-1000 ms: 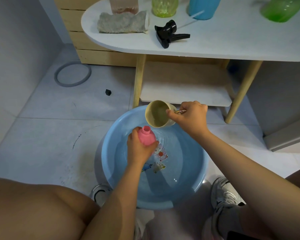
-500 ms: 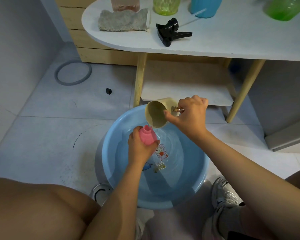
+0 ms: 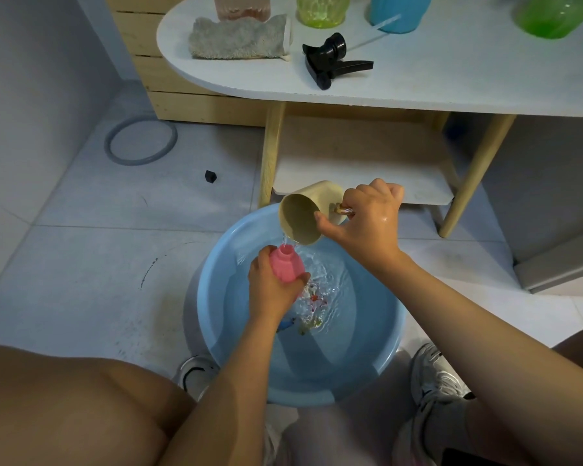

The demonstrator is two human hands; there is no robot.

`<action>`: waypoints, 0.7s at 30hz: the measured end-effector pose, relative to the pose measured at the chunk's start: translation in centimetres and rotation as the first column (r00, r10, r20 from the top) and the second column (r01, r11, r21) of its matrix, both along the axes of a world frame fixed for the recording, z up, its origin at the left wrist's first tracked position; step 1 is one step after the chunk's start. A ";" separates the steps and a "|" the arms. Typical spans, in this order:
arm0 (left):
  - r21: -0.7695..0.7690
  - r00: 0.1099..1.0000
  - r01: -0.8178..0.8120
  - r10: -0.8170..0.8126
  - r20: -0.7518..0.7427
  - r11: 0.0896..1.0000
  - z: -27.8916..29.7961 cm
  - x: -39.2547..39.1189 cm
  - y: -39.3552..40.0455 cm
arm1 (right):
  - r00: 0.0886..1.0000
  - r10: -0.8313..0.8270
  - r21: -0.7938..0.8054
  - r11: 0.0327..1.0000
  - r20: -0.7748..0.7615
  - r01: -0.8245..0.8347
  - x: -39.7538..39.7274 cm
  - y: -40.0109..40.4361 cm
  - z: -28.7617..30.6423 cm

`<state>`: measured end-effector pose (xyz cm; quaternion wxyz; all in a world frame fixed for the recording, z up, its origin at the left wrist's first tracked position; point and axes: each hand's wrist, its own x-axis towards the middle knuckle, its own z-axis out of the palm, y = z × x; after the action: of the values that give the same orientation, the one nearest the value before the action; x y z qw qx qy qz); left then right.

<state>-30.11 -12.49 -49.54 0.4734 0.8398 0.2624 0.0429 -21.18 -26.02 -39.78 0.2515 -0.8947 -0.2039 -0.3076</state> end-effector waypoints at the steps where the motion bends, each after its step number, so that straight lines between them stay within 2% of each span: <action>1: -0.004 1.000 0.002 -0.002 0.000 1.000 0.0 0.0 0.0 | 1.000 0.005 0.011 1.000 0.009 -0.005 0.0 0.0 0.0; 21: -0.030 1.000 0.013 -0.013 -0.008 0.999 0.1 0.0 -0.2 | 0.987 0.052 -0.038 0.998 0.150 -0.047 0.3 0.1 -0.2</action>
<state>-30.14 -12.71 -49.44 0.4853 0.8343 0.2595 0.0324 -20.90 -25.94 -40.01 0.2275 -0.8678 -0.2496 -0.3645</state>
